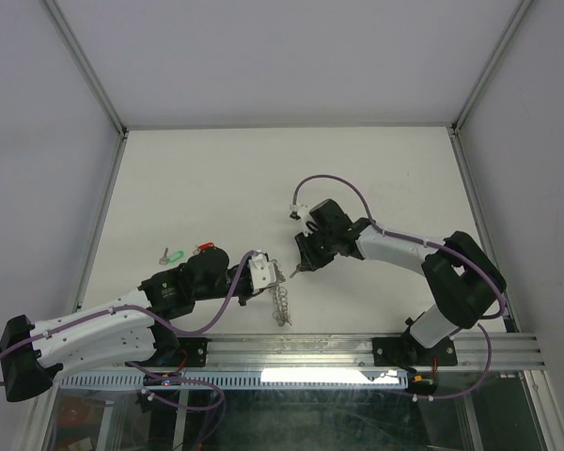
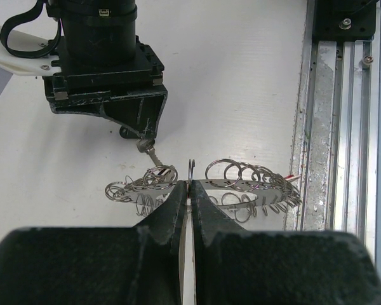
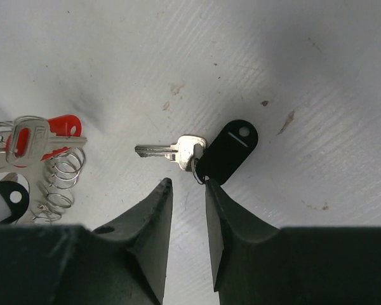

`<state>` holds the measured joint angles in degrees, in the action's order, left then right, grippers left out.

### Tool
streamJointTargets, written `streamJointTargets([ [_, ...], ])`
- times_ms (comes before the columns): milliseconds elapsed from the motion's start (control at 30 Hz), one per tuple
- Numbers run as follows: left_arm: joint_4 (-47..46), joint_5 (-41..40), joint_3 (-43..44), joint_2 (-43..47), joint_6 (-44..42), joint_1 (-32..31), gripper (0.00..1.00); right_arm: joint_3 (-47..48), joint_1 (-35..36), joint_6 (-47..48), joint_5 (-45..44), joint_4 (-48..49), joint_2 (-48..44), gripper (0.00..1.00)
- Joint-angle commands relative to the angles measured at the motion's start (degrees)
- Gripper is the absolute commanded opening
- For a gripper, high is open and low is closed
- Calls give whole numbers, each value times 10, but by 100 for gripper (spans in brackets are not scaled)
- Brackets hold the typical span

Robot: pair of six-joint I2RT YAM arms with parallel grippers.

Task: Put the keys on the keyring

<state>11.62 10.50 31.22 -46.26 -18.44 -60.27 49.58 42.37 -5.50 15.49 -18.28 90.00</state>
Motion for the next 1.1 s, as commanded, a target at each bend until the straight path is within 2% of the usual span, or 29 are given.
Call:
streamJointTargets([
  [0,-35,-1,5,6,3,7,0,29,3,17,5,33,6,30],
  [167,-35,1,5,3,2,7,0,29,3,21,3,34,15,29],
  [533,-35,3,6,-2,-1,7,0,29,3,25,8,34,23,18],
  [767,-36,-2,8,-2,-2,7,0,25,3,32,18,38,16,0],
  [1067,-42,-22,6,6,-3,8,0,-13,2,43,20,22,-86,0],
])
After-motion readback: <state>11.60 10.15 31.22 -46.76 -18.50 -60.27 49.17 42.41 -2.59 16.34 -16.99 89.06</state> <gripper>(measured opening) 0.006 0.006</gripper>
